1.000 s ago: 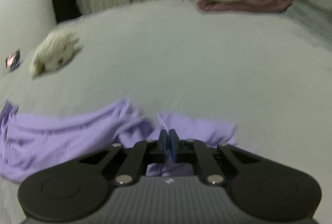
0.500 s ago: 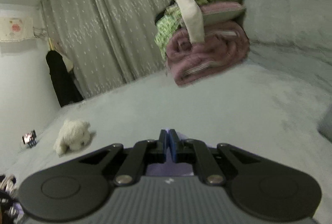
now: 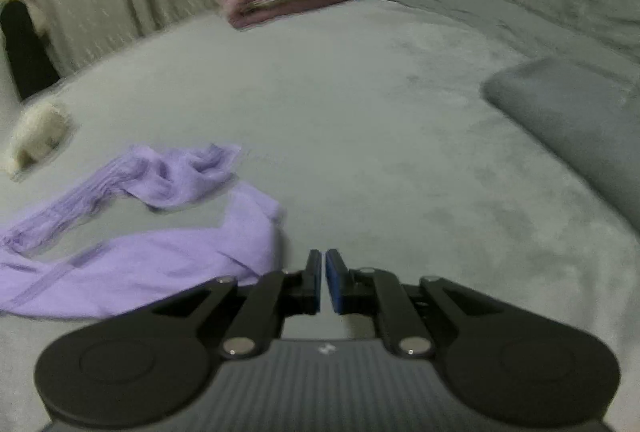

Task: Fold clothes

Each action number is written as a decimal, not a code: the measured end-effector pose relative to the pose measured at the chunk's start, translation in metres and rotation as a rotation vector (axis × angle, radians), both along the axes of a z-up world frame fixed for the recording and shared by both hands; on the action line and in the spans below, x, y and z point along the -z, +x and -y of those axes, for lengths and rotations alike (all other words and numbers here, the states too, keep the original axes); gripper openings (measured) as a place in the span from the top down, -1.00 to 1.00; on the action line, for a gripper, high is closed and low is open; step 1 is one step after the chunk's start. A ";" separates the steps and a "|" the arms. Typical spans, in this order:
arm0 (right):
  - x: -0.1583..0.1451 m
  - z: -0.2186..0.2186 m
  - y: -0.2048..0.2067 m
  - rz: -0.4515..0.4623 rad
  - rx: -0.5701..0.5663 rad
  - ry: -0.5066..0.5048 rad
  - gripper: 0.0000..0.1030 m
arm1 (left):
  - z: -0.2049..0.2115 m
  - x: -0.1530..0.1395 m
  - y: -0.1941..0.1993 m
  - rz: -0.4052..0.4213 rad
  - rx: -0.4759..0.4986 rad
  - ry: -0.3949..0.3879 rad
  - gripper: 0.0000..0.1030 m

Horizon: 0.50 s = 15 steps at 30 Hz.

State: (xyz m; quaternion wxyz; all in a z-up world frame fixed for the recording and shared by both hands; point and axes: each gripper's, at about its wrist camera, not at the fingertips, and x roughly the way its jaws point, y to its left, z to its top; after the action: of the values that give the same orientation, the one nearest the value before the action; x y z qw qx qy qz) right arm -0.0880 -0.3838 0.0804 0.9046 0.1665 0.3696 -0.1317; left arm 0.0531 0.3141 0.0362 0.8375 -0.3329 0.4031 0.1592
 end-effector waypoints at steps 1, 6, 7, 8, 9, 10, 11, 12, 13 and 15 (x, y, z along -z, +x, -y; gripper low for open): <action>-0.002 -0.003 0.004 0.020 -0.022 0.012 0.50 | 0.001 0.000 0.002 -0.005 0.006 0.008 0.94; -0.007 -0.028 0.043 0.028 -0.133 -0.058 0.20 | 0.006 0.001 0.007 -0.027 0.005 0.035 0.94; -0.003 -0.032 0.053 0.015 -0.154 -0.076 0.20 | 0.006 0.001 0.007 -0.028 0.010 0.041 0.94; 0.001 -0.037 0.064 -0.003 -0.177 -0.103 0.20 | 0.007 0.001 0.007 -0.030 0.014 0.048 0.94; 0.006 -0.042 0.074 -0.029 -0.200 -0.142 0.20 | 0.008 0.001 0.008 -0.032 0.019 0.055 0.94; 0.011 -0.047 0.082 -0.055 -0.218 -0.180 0.22 | 0.009 0.001 0.008 -0.033 0.021 0.058 0.94; 0.017 -0.051 0.089 -0.083 -0.235 -0.214 0.26 | 0.009 0.002 0.009 -0.035 0.022 0.061 0.94; 0.024 -0.054 0.095 -0.115 -0.248 -0.243 0.28 | 0.009 0.002 0.009 -0.038 0.025 0.065 0.94; 0.030 -0.056 0.099 -0.142 -0.260 -0.267 0.55 | 0.009 0.002 0.010 -0.041 0.028 0.070 0.93; 0.036 -0.058 0.102 -0.174 -0.272 -0.298 0.87 | 0.010 0.002 0.011 -0.046 0.031 0.078 0.93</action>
State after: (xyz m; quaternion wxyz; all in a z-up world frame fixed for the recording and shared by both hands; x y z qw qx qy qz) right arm 0.0142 -0.3256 0.0446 0.8933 -0.0323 0.4419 -0.0756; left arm 0.0639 0.3043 0.0341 0.8426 -0.2899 0.4209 0.1694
